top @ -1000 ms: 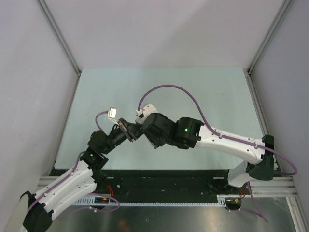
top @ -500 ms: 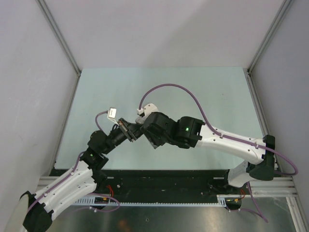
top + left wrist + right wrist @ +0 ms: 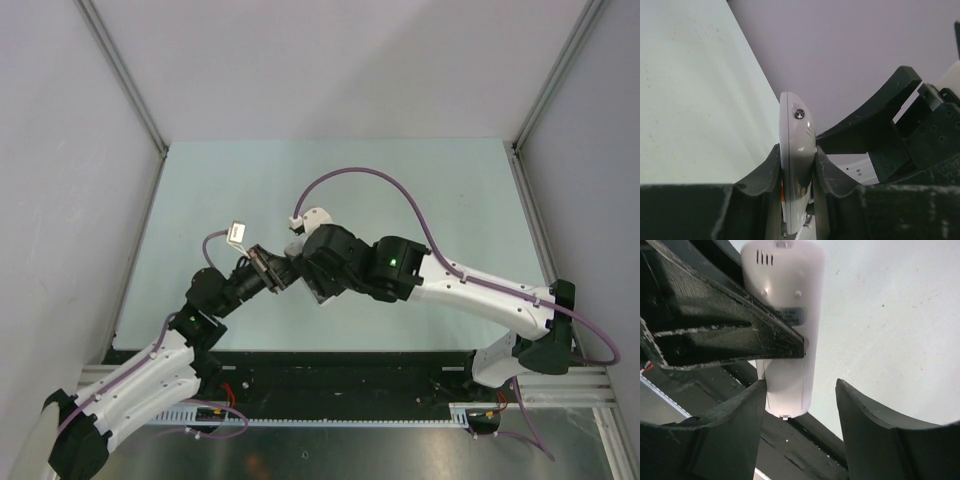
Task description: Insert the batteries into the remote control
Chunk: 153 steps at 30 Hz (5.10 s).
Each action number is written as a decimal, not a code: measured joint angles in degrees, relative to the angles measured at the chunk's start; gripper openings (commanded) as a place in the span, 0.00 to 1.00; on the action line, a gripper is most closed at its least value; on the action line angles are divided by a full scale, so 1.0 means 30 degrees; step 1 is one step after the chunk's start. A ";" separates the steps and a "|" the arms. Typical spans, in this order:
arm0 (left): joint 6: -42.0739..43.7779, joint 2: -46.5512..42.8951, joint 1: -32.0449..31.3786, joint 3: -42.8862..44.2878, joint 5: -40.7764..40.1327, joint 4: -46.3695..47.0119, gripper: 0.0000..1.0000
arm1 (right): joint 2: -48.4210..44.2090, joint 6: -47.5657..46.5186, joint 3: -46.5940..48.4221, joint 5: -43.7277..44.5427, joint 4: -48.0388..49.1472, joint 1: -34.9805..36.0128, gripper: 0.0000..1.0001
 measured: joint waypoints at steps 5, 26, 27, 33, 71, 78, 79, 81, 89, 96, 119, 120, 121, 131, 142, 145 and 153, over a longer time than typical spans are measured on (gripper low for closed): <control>-0.0532 0.0313 -0.0109 0.0000 0.0401 0.0051 0.00 | -0.0058 0.0066 -0.0015 -0.0233 0.0867 -0.0270 0.65; -0.1479 0.0685 0.0226 -0.0007 0.1872 0.0583 0.00 | -0.6878 0.2069 -0.5748 -0.5996 0.5581 -0.4670 0.76; -0.1508 0.0721 0.0240 -0.0007 0.1996 0.0583 0.00 | -0.7045 0.2273 -0.6258 -0.6739 0.5952 -0.4896 0.77; -0.1719 0.0772 0.0408 -0.0007 0.2470 0.0597 0.00 | -0.7512 0.3585 -0.9413 -1.1016 0.8284 -0.6827 0.78; -0.2973 -0.0488 0.0452 0.0080 0.3337 0.0984 0.00 | -0.6528 0.7308 -1.3806 -1.8491 1.7391 -0.6564 0.52; -0.3177 -0.0503 0.0452 0.0146 0.3483 0.1049 0.00 | -0.6521 0.7745 -1.4003 -1.9205 1.8564 -0.6579 0.34; -0.3228 -0.0503 0.0452 0.0146 0.3497 0.1056 0.00 | -0.6499 0.7803 -1.4047 -1.9285 1.8680 -0.6579 0.30; -0.3322 -0.0510 0.0452 0.0146 0.3541 0.1115 0.00 | -0.6448 0.7912 -1.4120 -1.9475 1.8877 -0.6579 0.25; -0.3359 -0.0503 0.0488 0.0146 0.3643 0.1457 0.00 | -0.6346 0.8043 -1.4214 -1.9824 1.9577 -0.6586 0.00; -0.3366 -0.0503 0.0510 0.0146 0.3687 0.1530 0.00 | -0.6346 0.8313 -1.4338 -1.9941 1.9941 -0.6601 0.50; -0.3461 -0.0444 0.0539 -0.0262 0.3687 0.2033 0.00 | -0.7264 0.7978 -1.3770 -1.9518 1.8404 -0.7978 0.85; -0.3446 -0.0444 0.0539 -0.0262 0.3687 0.2025 0.00 | -0.7344 0.7847 -1.3741 -1.9518 1.8272 -0.8021 0.84; -0.3432 -0.0444 0.0539 -0.0255 0.3687 0.2033 0.00 | -0.7402 0.7672 -1.3704 -1.9526 1.8127 -0.8029 0.83; -0.3330 -0.0495 0.0539 -0.0255 0.3985 0.2025 0.00 | -0.5945 0.6936 -1.3610 -1.9868 1.7988 -0.6302 0.51; -0.3169 -0.1013 0.0576 -0.0248 0.3978 0.1858 0.00 | -0.5413 0.7002 -1.3493 -2.0575 1.8804 -0.6069 0.00; -0.3169 -0.1020 0.0576 -0.0248 0.3978 0.1858 0.00 | -0.5413 0.7002 -1.3493 -2.0575 1.8812 -0.6069 0.07; -0.3177 -0.1056 0.0576 -0.0248 0.4007 0.1945 0.00 | -0.5289 0.7453 -1.3486 -2.0699 1.8855 -0.6302 0.92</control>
